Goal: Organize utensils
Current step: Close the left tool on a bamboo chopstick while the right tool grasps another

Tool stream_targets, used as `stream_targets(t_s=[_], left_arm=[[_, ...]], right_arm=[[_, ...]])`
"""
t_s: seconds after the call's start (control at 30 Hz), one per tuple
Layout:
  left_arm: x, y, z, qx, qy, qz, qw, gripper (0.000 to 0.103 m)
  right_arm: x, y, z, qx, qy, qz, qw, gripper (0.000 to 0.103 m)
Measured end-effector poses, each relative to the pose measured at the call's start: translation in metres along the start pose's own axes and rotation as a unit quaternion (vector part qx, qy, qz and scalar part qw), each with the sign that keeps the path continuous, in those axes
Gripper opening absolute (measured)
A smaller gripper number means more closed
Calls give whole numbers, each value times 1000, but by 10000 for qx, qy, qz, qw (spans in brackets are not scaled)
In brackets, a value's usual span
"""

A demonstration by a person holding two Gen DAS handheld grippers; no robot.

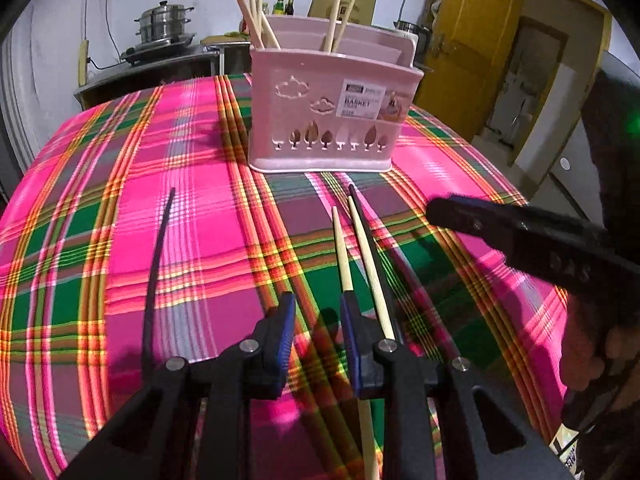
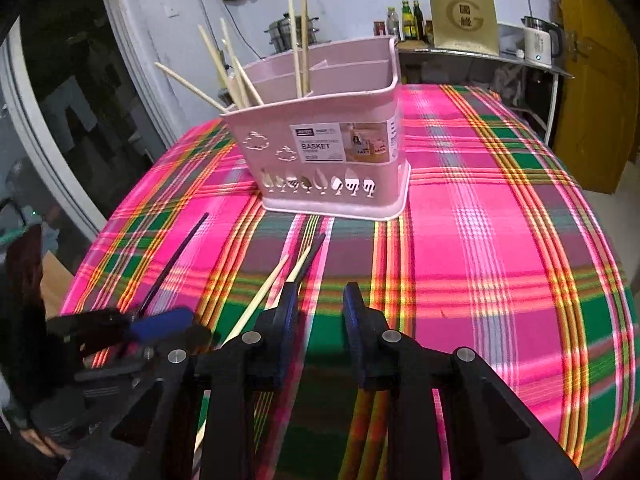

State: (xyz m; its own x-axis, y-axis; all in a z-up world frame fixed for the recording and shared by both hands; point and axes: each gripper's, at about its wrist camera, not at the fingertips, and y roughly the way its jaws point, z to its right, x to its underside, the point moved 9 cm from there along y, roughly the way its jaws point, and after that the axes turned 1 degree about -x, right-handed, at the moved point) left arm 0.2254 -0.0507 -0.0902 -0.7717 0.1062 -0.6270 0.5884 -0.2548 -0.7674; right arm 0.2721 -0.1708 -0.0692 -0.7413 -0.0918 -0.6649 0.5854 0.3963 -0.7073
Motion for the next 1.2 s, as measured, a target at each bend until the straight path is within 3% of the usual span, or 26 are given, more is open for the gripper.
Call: stream_targets(t_s=[0.57, 1.0, 1.2], left_arm=[[-4, -4, -12, 96, -219, 87, 9997, 24], [-1, 1, -6, 159, -207, 16, 9997, 25], [0, -3, -6, 146, -236, 42, 9996, 25]], right_arm=[[-24, 65, 7, 163, 120, -458, 9987, 23], [-15, 52, 26, 473, 46, -465, 9978, 17], [-24, 53, 16, 245, 191, -461, 9985, 17]])
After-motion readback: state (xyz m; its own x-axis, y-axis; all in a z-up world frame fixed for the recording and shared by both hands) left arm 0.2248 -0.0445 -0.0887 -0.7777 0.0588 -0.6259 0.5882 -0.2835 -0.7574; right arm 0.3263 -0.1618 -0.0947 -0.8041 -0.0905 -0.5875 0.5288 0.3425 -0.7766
